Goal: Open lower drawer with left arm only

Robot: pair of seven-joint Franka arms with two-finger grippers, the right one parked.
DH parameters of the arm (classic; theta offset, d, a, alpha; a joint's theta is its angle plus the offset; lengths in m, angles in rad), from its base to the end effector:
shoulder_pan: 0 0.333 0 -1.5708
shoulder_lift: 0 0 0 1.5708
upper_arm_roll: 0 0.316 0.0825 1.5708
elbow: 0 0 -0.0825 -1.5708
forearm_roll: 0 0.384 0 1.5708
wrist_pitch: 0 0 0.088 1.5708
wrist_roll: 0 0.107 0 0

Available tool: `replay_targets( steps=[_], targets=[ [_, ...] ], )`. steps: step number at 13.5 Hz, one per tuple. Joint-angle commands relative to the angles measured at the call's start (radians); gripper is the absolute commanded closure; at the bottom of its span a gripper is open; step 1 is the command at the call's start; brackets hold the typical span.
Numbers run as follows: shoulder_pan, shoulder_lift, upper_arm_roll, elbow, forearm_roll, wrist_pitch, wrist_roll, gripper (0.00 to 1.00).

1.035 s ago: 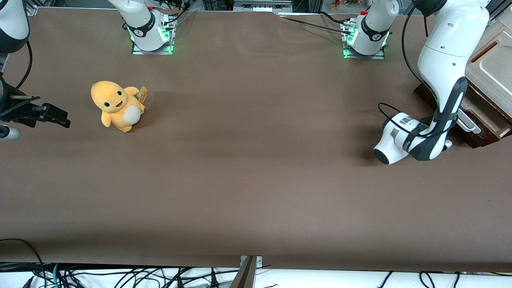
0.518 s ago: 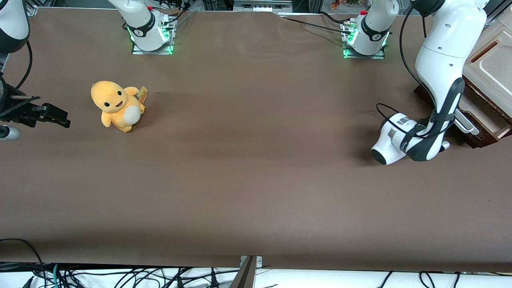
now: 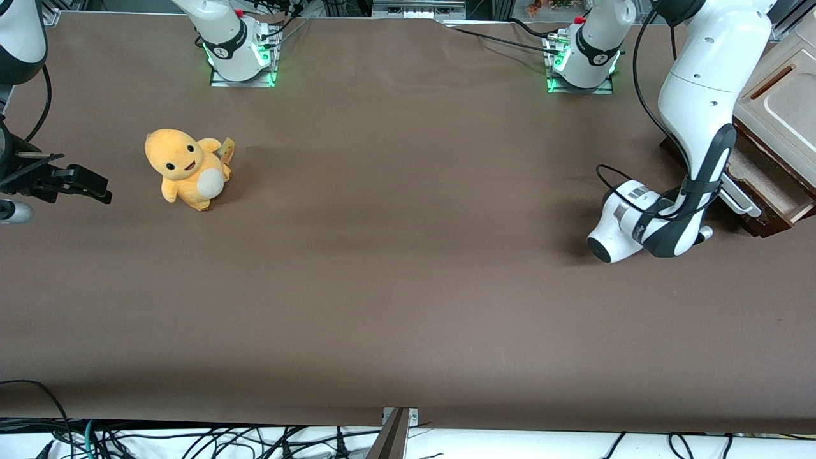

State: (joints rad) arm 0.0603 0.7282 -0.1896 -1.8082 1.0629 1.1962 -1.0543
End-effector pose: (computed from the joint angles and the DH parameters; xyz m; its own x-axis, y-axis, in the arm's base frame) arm 0.5372 0.0510 0.1650 0.8585 0.5091 -0.0613 -0.0199 -0.0865 -0.9961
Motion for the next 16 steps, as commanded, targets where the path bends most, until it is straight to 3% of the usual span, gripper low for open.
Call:
replay_targets(
  steps=[1,16],
  targets=[
    [-0.030,0.002,-0.002,0.026,0.011,-0.052,0.036,0.85],
    [-0.045,0.004,-0.001,0.027,0.003,-0.052,0.034,0.85]
  ],
)
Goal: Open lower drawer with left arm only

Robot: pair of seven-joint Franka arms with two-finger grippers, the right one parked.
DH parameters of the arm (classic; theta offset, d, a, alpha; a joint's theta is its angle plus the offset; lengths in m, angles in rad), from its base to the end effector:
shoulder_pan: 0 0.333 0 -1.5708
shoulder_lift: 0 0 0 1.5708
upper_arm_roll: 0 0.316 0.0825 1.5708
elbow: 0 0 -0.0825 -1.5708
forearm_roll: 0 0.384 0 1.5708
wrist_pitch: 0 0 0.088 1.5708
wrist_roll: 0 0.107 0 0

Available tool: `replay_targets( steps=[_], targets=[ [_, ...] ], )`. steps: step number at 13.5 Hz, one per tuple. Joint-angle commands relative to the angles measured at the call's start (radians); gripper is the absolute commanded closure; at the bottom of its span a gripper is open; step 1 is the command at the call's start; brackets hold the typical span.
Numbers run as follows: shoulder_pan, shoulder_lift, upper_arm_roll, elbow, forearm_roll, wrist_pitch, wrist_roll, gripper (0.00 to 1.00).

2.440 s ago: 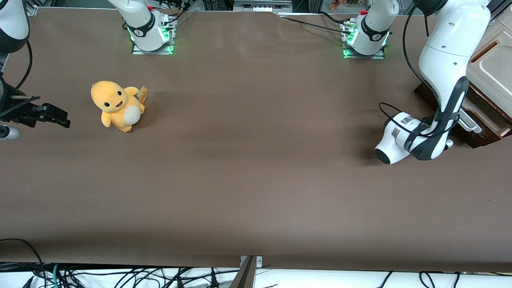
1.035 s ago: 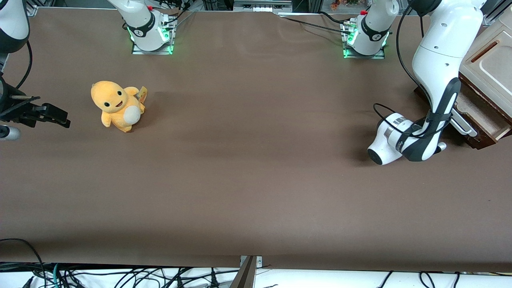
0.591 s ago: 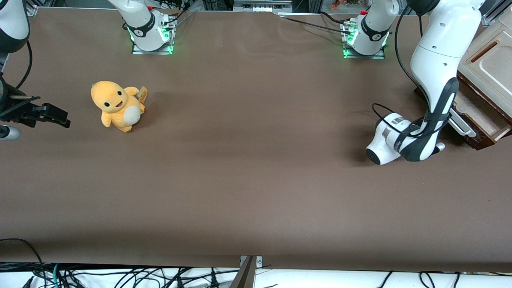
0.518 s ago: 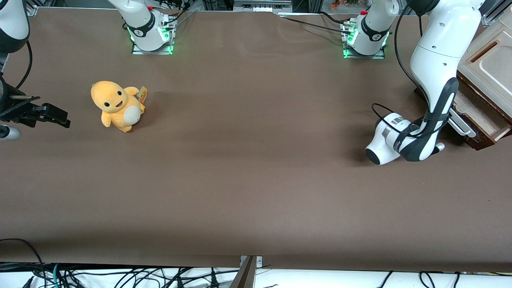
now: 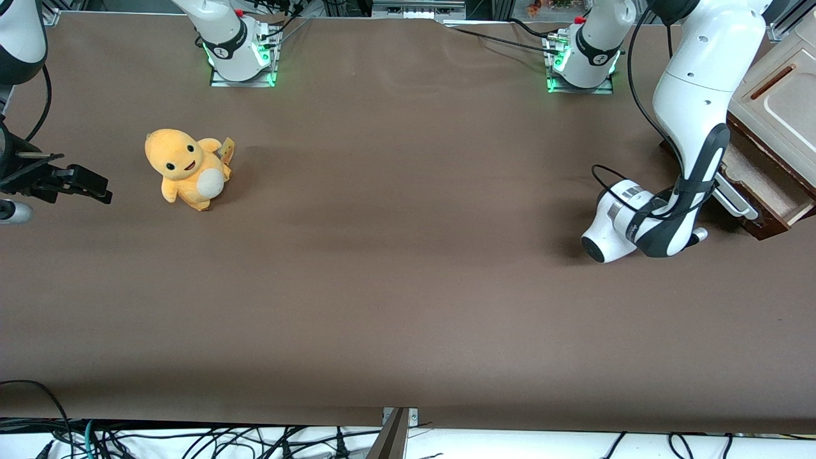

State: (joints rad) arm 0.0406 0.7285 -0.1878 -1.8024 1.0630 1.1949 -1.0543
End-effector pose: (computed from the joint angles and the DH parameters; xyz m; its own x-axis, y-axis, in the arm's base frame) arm 0.5398 0.0414 0.1665 0.8674 0.4944 -0.0564 -0.0166 -0.0844 -0.9963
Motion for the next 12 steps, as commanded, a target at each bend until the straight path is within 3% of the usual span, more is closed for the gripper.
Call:
replay_targets(
  steps=[1,5,6,7,9,10,12],
  targets=[
    [-0.018,0.008,-0.002,0.021,0.002,-0.049,0.031,0.85],
    [-0.008,0.023,-0.001,0.021,0.000,-0.041,0.020,0.85],
    [-0.008,0.029,-0.001,0.021,0.000,-0.040,0.017,0.81],
    [-0.008,0.031,-0.001,0.021,0.000,-0.041,0.017,0.63],
    [-0.008,0.031,-0.001,0.021,0.000,-0.041,0.017,0.14],
    [-0.008,0.031,-0.001,0.021,0.000,-0.041,0.017,0.00],
    [-0.008,0.029,-0.001,0.023,-0.001,-0.041,0.017,0.00]
  ],
)
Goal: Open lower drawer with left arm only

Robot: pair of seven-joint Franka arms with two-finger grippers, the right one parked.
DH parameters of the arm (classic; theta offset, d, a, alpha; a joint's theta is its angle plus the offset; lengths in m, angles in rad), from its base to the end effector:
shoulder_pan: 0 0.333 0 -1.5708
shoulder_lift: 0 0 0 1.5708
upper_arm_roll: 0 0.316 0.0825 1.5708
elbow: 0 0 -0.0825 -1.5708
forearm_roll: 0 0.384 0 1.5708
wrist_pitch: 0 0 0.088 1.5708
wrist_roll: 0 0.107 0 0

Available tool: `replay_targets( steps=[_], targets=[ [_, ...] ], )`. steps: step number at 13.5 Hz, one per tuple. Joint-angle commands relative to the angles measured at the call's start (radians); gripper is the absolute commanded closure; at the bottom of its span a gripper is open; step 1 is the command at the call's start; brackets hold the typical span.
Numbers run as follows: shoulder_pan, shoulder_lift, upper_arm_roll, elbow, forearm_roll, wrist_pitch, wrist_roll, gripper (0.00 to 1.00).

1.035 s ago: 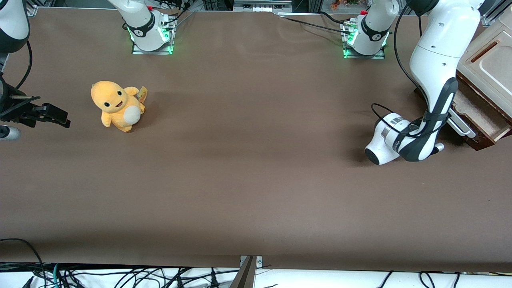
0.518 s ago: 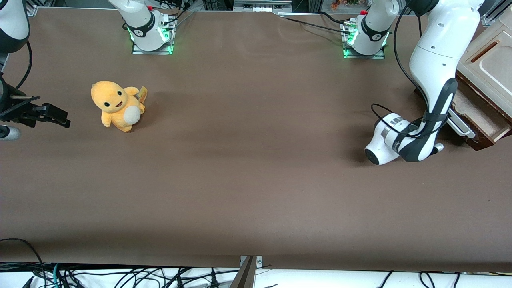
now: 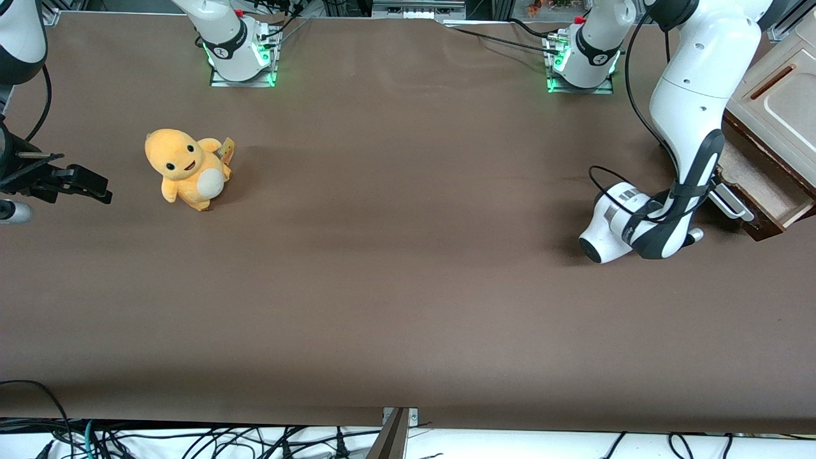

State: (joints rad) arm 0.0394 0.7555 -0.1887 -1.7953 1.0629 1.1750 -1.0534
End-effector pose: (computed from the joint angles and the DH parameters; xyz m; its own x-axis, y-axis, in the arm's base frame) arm 0.5360 0.0412 0.1556 0.8616 0.5019 -0.0763 -0.0460 -0.0724 -0.9963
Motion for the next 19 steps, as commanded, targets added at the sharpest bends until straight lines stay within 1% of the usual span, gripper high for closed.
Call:
replay_targets(
  steps=[1,3,5,7,8,10,12,13,16,18,19],
  targets=[
    [-0.007,-0.002,-0.001,0.016,-0.001,-0.023,0.021,0.00],
    [-0.007,-0.007,-0.003,0.033,-0.004,-0.024,0.030,0.00],
    [-0.012,-0.007,-0.003,0.056,-0.041,-0.032,0.035,0.00],
    [-0.019,-0.011,-0.006,0.059,-0.044,-0.035,0.036,0.00],
    [-0.021,-0.028,-0.008,0.060,-0.066,-0.035,0.036,0.00],
    [-0.018,-0.033,-0.017,0.140,-0.156,-0.041,0.036,0.00],
    [-0.022,-0.053,-0.032,0.189,-0.222,-0.063,0.062,0.00],
    [-0.021,-0.071,-0.050,0.215,-0.245,-0.066,0.093,0.00],
    [-0.009,-0.136,-0.052,0.269,-0.352,-0.066,0.212,0.00],
    [-0.010,-0.172,-0.052,0.316,-0.402,-0.066,0.323,0.00],
    [-0.009,-0.188,-0.052,0.342,-0.446,-0.066,0.367,0.00]
  ],
)
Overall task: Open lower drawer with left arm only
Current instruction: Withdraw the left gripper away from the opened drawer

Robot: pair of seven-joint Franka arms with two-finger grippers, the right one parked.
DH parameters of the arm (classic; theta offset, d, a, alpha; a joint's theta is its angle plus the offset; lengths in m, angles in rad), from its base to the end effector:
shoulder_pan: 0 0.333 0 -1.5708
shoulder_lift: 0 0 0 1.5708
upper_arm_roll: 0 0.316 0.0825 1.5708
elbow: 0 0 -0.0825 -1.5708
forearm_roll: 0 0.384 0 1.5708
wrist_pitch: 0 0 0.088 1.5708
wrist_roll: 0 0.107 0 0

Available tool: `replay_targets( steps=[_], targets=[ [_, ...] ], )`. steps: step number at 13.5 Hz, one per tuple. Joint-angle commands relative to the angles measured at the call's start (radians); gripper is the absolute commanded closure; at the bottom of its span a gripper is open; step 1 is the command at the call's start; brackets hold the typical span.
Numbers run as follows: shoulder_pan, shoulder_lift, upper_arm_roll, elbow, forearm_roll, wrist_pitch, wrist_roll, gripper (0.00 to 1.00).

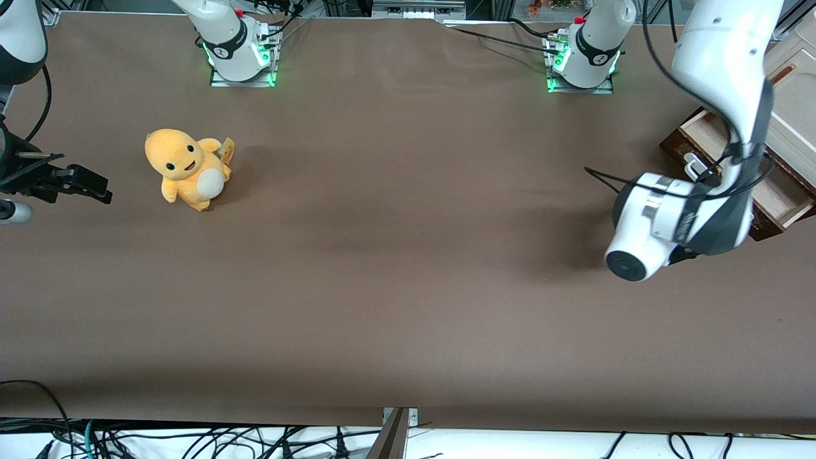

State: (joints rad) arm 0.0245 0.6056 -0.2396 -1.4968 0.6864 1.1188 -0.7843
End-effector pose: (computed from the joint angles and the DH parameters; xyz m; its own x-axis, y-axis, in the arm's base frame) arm 0.6013 -0.0209 0.3126 0.7706 0.5931 -0.2333 0.1269 -0.5015 -0.8558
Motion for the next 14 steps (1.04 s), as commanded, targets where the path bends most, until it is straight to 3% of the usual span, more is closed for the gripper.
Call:
replay_targets(
  steps=[1,4,9,14],
  targets=[
    [0.008,-0.052,-0.001,0.068,-0.123,-0.010,0.132,0.00],
    [0.032,-0.108,-0.001,0.125,-0.269,-0.008,0.270,0.00],
    [0.070,-0.207,-0.003,0.213,-0.448,-0.004,0.568,0.00],
    [0.117,-0.355,0.019,0.231,-0.694,0.019,0.649,0.00]
  ],
)
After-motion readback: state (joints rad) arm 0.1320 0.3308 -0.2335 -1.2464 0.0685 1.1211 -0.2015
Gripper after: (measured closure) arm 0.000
